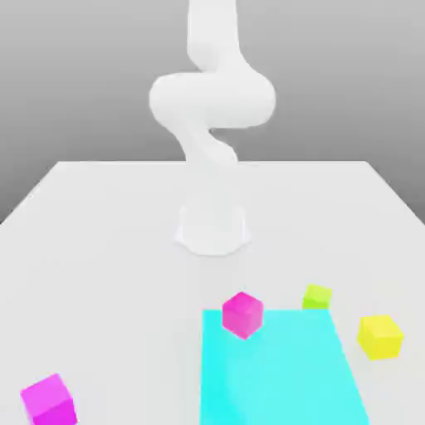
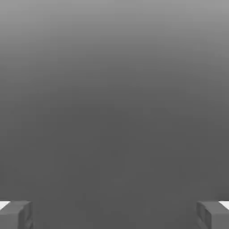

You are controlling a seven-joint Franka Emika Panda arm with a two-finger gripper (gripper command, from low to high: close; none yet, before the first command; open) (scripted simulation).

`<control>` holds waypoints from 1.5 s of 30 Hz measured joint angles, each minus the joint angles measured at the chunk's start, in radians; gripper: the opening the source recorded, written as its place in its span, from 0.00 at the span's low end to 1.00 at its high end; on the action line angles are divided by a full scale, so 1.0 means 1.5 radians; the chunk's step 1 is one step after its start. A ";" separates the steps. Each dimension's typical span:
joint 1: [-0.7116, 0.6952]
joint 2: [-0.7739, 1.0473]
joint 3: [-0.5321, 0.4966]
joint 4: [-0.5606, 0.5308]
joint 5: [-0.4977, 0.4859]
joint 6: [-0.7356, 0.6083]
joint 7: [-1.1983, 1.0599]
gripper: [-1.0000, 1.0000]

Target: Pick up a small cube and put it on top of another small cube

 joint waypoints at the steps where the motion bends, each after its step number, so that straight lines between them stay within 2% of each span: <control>1: 0.003 0.022 0.015 -0.020 0.009 0.018 0.025 0.50; 13: 0.052 0.278 0.221 -0.251 0.098 0.231 0.336 0.50; 17: 0.068 0.365 0.290 -0.327 0.103 0.302 0.456 0.50; 20: 0.074 0.433 0.334 -0.382 0.075 0.356 0.564 0.50; 22: 0.067 0.481 0.322 -0.389 -0.022 0.392 0.653 0.50; 26: 0.217 0.574 0.123 -0.370 -0.233 0.457 0.812 0.50; 29: 0.332 0.639 -0.005 -0.356 -0.289 0.511 0.855 0.50; 30: 0.359 0.659 -0.032 -0.352 -0.291 0.528 0.857 0.00; 36: 0.372 0.669 -0.045 -0.351 -0.293 0.537 0.859 0.00; 39: 0.333 0.631 -0.001 -0.358 -0.273 0.506 0.844 0.00; 41: 0.283 0.590 0.061 -0.368 -0.226 0.474 0.808 0.00; 42: 0.273 0.568 0.083 -0.374 -0.181 0.458 0.776 0.00; 45: 0.286 0.500 0.105 -0.390 -0.053 0.408 0.682 0.00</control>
